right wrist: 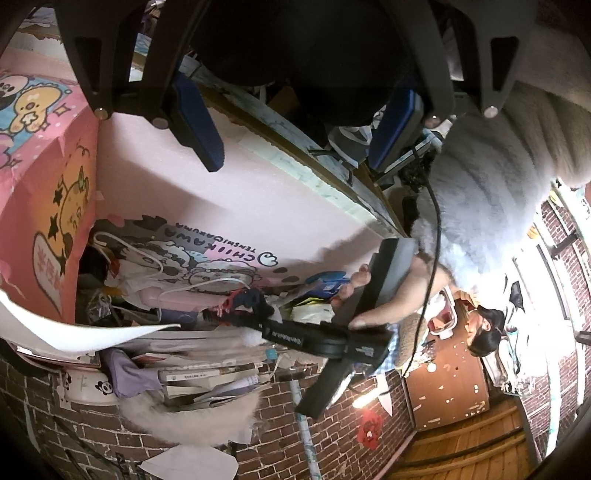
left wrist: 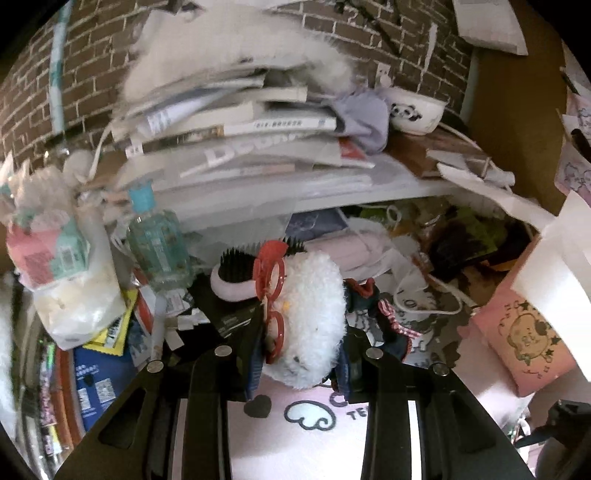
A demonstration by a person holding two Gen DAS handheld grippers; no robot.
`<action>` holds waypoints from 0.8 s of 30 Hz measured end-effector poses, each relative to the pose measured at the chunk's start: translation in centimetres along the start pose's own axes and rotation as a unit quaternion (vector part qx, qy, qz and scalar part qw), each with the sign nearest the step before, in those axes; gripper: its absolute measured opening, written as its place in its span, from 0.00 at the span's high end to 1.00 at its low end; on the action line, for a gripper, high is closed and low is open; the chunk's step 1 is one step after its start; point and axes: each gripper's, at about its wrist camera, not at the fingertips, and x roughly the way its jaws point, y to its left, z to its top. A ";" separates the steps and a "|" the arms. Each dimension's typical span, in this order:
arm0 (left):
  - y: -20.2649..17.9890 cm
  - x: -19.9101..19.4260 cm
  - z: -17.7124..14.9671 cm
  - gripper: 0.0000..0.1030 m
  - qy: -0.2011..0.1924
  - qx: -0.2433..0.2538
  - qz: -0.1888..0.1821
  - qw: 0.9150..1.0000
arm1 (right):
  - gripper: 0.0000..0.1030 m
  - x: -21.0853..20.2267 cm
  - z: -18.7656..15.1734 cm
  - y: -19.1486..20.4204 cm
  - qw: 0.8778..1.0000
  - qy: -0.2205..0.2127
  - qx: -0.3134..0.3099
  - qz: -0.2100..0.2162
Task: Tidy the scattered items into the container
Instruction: 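Lift the scrunchie bundle with the left gripper and carry it over the box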
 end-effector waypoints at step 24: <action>-12.7 -10.0 5.2 0.74 -0.037 0.080 -0.131 0.987 | 0.24 -0.2 -0.1 0.2 1.000 -0.002 0.000 -0.001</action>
